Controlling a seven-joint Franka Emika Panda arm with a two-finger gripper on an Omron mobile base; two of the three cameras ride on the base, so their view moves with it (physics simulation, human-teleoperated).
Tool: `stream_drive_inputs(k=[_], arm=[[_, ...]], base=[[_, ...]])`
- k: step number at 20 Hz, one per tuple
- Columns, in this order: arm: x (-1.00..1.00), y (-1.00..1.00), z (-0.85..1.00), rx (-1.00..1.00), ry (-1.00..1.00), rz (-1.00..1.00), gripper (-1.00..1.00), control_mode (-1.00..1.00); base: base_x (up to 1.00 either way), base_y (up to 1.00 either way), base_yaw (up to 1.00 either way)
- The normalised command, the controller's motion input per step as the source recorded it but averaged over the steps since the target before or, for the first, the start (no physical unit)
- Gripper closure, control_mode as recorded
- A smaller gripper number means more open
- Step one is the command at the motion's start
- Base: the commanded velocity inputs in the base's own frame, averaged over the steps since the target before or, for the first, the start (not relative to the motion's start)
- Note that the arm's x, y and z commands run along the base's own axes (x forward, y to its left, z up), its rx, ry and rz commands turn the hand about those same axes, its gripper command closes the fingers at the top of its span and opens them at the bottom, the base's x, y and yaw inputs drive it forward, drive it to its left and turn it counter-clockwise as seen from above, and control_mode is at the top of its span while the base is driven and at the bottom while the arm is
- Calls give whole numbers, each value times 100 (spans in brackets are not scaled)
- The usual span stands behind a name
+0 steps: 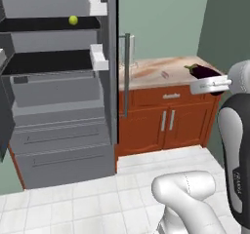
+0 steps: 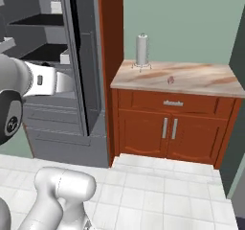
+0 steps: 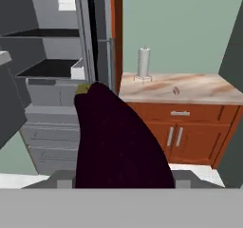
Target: Open the fridge, remove the pear, eggplant, and steak, and place them on any counter.
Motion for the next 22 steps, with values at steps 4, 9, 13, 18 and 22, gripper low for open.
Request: stream_drive_inputs(k=[4,9,13,18,22], arm=[[0,0,0,0,0,0,100,100],[0,0,0,0,0,0,100,100],[0,0,0,0,0,0,100,100],[0,0,0,0,0,0,100,100],[0,0,0,0,0,0,100,100]], base=[[30,-100,-1],[99,-31,0],[100,-17,0],[100,-18,0],[100,-24,0]])
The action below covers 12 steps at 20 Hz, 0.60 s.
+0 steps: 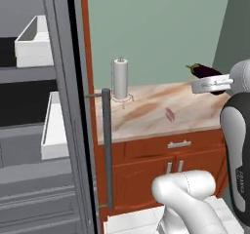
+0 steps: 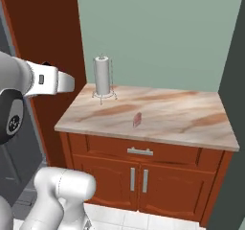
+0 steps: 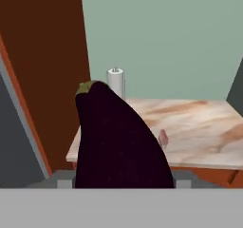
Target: Open the fridge, remove the pear, eggplant, and steak, and place them on any counter.
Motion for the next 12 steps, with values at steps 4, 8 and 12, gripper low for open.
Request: stream_drive_inputs(k=[4,8,12], arm=[[0,0,0,0,0,0,100,100],[0,0,0,0,0,0,100,100],[3,-6,-5,0,2,0,100,-100]], base=[[100,-24,0],[96,-18,0],[14,-5,0]])
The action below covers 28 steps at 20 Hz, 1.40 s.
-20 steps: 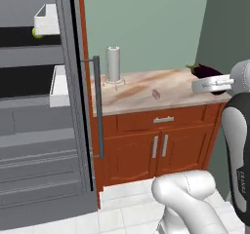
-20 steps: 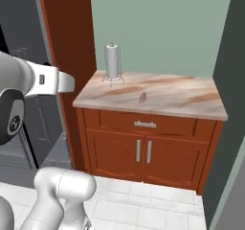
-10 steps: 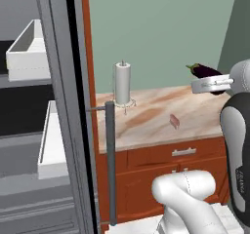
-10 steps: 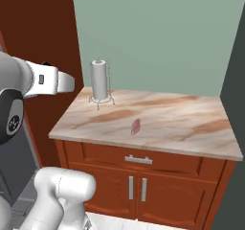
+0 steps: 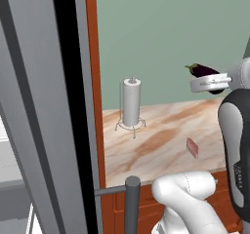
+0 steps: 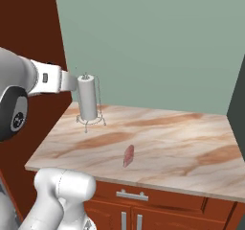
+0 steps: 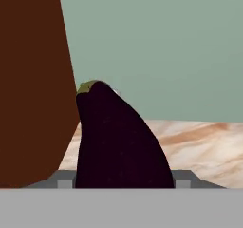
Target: Open the fridge, remove the pear, eggplant, and steak, and place them on any counter.
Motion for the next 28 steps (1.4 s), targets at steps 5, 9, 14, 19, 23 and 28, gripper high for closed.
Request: stream_drive_inputs(k=[5,9,14,19,23,28], arm=[[52,0,-16,0,7,0,100,-100],[76,0,-27,2,15,0,100,-100],[74,0,-72,1,14,-1,100,-100],[42,-5,-100,0,16,0,100,-100],[46,-9,-100,0,25,0,100,-100],[41,-8,-100,0,30,-1,100,-100]], base=[[0,0,0],[0,0,0],[0,0,0],[0,0,0],[0,0,0],[0,0,0]])
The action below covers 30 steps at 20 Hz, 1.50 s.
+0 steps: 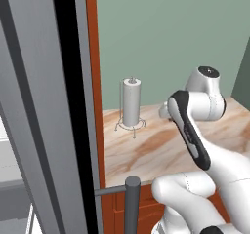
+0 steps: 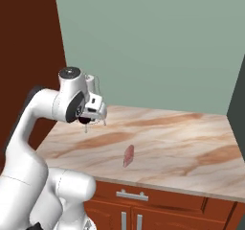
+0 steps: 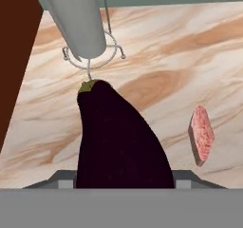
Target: Open the fridge, remove the pear, eggplant, and steak, and place them on any counter.
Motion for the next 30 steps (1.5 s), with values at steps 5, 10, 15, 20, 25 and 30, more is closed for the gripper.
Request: stream_drive_inputs(k=[5,10,15,20,25,30], arm=[[38,-5,-99,0,27,-2,100,-100],[33,-10,-80,0,21,-1,100,-100],[21,-4,-43,0,7,0,100,-100],[23,0,-51,0,0,0,100,-100],[30,-1,-70,0,2,0,100,-100],[26,-4,-45,0,2,0,100,-100]], base=[[0,0,0],[0,0,0],[0,0,0],[0,0,0],[0,0,0],[0,0,0]])
